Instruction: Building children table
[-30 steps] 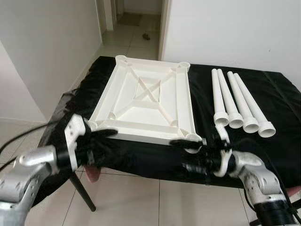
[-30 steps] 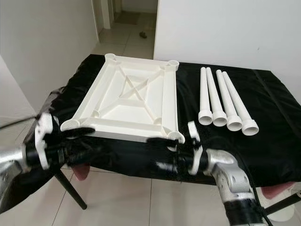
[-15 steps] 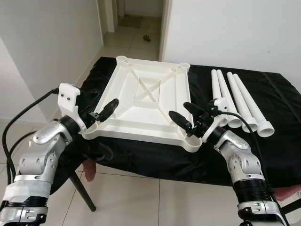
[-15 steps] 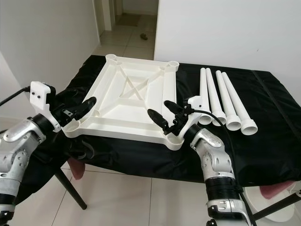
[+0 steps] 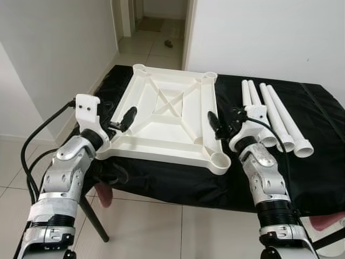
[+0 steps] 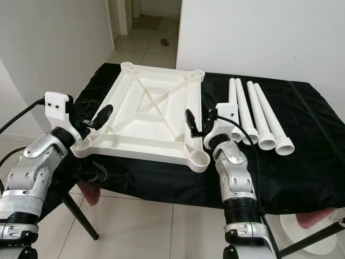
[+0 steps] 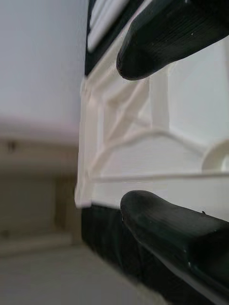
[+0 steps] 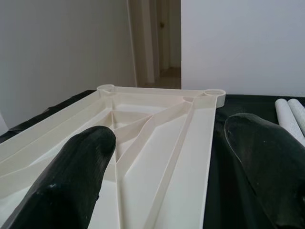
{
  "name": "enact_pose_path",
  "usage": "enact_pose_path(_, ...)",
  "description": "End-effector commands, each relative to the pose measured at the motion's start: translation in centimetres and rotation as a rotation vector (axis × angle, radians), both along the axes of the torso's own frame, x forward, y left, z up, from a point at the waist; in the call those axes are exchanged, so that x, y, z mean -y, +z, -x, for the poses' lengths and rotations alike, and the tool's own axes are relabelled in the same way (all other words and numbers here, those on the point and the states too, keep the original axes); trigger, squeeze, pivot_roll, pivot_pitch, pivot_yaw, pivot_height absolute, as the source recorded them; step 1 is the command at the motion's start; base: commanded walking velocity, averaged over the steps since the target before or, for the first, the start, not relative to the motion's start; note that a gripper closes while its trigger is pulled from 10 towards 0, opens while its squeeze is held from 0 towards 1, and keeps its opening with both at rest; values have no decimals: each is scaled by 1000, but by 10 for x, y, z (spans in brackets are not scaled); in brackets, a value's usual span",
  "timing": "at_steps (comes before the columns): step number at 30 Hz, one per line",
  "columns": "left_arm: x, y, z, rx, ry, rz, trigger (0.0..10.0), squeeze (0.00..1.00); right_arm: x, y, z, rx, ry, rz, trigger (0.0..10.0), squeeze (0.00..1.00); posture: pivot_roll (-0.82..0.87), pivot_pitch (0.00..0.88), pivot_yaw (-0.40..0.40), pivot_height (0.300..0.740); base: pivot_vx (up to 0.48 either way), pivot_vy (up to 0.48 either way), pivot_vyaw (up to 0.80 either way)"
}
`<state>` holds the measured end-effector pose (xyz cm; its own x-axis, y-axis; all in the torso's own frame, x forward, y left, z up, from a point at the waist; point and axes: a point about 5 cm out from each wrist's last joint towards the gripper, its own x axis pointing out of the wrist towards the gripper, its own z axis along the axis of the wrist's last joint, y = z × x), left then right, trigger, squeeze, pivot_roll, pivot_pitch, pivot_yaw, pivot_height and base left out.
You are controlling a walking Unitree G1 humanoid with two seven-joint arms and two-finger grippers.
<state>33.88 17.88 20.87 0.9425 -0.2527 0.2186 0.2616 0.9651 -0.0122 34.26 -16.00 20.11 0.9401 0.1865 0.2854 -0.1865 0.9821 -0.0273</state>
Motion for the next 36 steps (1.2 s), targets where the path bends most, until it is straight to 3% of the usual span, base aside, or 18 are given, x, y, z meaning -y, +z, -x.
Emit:
enact_pose_path(1, -2, 0, 3, 20, 51, -9, 10000, 0, -1, -1, 4, 17, -20, 6, 10000, 0, 32, 0, 8, 740, 0, 0, 0)
enact_pose_path(4, -1, -6, 13, 54, 116, 7, 10000, 0, 0, -7, 15, 47, -102, -60, 10000, 0, 30, 0, 8, 740, 0, 0, 0)
enact_pose_path(7, -5, -14, 19, 64, 154, -14, 10000, 0, -2, -16, 19, 28, -121, -45, 10000, 0, 29, 0, 9, 740, 0, 0, 0)
enact_pose_path(9, -9, -27, 28, 25, 176, 57, 10000, 0, -2, -26, 26, 19, -139, -32, 10000, 0, 22, 0, 16, 740, 0, 0, 0)
enact_pose_path(12, -10, -41, 37, -5, 182, 97, 10000, 0, 2, -34, 32, 11, -159, -29, 10000, 0, 24, 0, 16, 740, 0, 0, 0)
enact_pose_path(15, -8, -49, 42, -32, 184, 84, 10000, 0, 5, -37, 35, 10, -172, -23, 10000, 0, 27, 0, 16, 740, 0, 0, 0)
enact_pose_path(22, -6, -48, 44, -23, 191, 16, 10000, 0, 7, -35, 38, 34, -193, 16, 10000, 0, 37, 0, 14, 740, 0, 0, 0)
enact_pose_path(36, -7, -29, 41, 20, 147, 21, 10000, 0, 9, -26, 30, 52, -180, 46, 10000, 0, 51, 14, -20, 740, 0, 0, 0)
